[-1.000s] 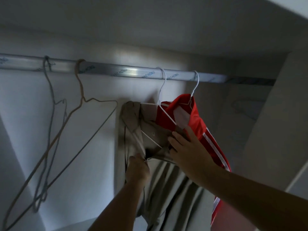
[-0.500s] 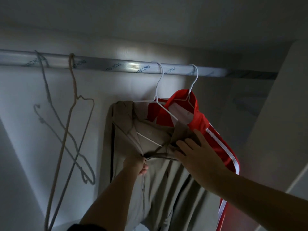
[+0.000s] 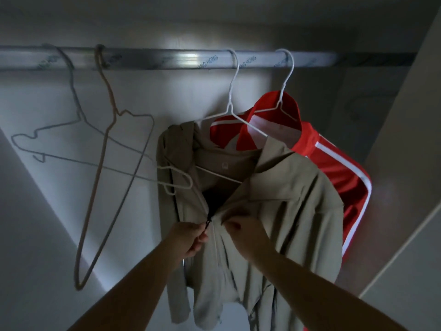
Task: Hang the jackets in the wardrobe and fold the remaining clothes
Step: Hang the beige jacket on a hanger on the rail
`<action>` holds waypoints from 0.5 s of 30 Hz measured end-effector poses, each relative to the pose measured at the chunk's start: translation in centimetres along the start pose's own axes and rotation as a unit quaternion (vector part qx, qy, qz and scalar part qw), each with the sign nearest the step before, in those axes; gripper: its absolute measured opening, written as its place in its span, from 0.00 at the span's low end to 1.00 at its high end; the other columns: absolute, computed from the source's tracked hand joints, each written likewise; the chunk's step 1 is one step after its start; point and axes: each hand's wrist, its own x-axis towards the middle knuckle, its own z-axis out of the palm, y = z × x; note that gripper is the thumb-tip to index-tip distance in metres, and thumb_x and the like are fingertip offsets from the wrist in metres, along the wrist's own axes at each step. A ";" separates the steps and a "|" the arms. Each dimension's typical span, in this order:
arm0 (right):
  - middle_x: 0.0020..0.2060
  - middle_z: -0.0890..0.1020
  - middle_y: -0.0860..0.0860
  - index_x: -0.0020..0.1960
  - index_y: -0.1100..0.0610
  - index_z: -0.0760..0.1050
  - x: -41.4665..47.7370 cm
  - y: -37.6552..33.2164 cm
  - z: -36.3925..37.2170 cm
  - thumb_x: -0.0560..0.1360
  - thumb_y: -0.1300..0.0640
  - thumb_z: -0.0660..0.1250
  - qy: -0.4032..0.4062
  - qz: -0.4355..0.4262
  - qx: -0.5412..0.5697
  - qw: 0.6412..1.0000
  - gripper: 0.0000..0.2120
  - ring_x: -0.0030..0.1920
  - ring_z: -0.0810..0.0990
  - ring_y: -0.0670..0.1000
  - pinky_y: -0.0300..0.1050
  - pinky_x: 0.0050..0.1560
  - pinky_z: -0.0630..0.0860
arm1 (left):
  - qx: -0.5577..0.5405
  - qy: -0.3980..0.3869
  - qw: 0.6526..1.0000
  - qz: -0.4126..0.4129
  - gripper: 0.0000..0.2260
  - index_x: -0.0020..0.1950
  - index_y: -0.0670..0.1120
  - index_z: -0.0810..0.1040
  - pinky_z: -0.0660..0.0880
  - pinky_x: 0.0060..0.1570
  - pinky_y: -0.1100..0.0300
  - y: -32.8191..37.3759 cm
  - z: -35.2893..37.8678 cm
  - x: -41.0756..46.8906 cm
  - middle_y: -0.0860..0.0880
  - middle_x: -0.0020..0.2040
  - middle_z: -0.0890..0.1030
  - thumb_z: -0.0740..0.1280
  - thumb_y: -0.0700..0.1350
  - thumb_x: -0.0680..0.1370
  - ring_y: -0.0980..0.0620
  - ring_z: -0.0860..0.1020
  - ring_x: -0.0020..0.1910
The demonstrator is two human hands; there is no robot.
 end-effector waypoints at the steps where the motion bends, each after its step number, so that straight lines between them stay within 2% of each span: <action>1: 0.32 0.78 0.53 0.43 0.61 0.81 0.4 -0.2 0.5 0.78 0.54 0.65 0.006 0.034 0.068 0.997 0.13 0.33 0.74 0.49 0.41 0.36 0.72 | 0.012 0.002 1.000 0.015 0.11 0.39 0.41 0.78 0.65 0.20 0.67 -0.3 -0.1 -0.1 0.50 0.27 0.79 0.65 0.44 0.79 0.57 0.69 0.21; 4: 0.37 0.82 0.61 0.49 0.70 0.80 0.9 -1.7 1.1 0.76 0.60 0.68 -0.025 0.088 0.218 0.972 0.11 0.36 0.79 0.51 0.40 0.38 0.74 | 0.052 0.009 0.997 0.064 0.09 0.43 0.40 0.79 0.65 0.21 0.67 -0.9 -0.4 -0.4 0.48 0.32 0.81 0.64 0.42 0.80 0.58 0.69 0.19; 6: 0.30 0.80 0.57 0.55 0.74 0.77 0.9 -2.7 1.2 0.76 0.65 0.68 -0.079 0.110 0.274 0.952 0.13 0.26 0.76 0.40 0.31 0.29 0.70 | 0.084 0.007 0.993 0.083 0.08 0.46 0.40 0.80 0.63 0.20 0.68 -1.0 -0.7 -0.4 0.48 0.34 0.82 0.63 0.41 0.80 0.60 0.68 0.18; 8: 0.28 0.75 0.50 0.57 0.72 0.77 0.8 -3.3 1.1 0.75 0.65 0.69 -0.097 0.137 0.281 0.945 0.13 0.18 0.71 0.36 0.27 0.22 0.65 | 0.109 0.003 0.989 0.097 0.07 0.46 0.41 0.80 0.63 0.19 0.69 -1.1 -0.9 -0.4 0.48 0.35 0.83 0.64 0.41 0.80 0.61 0.67 0.17; 10: 0.25 0.74 0.48 0.54 0.69 0.78 0.9 -3.4 1.0 0.74 0.65 0.70 -0.075 0.161 0.303 0.936 0.11 0.18 0.71 0.38 0.27 0.19 0.64 | 0.117 -0.007 0.987 0.108 0.07 0.44 0.42 0.80 0.63 0.18 0.69 -1.2 -1.1 -0.2 0.48 0.36 0.83 0.65 0.42 0.79 0.61 0.67 0.16; 13: 0.18 0.72 0.45 0.45 0.62 0.80 1.1 -3.4 0.7 0.73 0.62 0.71 -0.070 0.161 0.235 0.956 0.03 0.20 0.69 0.41 0.30 0.18 0.63 | 0.162 -0.009 0.980 0.112 0.08 0.42 0.44 0.80 0.64 0.20 0.69 -1.5 -1.3 0.4 0.50 0.34 0.83 0.65 0.44 0.79 0.61 0.69 0.17; 15: 0.19 0.73 0.43 0.42 0.58 0.79 1.2 -3.3 0.3 0.73 0.60 0.71 -0.072 0.160 0.218 0.960 0.03 0.22 0.71 0.40 0.29 0.19 0.64 | 0.248 0.025 0.956 0.151 0.09 0.40 0.47 0.79 0.70 0.26 0.69 -2.4 -1.5 0.9 0.53 0.34 0.82 0.63 0.44 0.80 0.63 0.74 0.24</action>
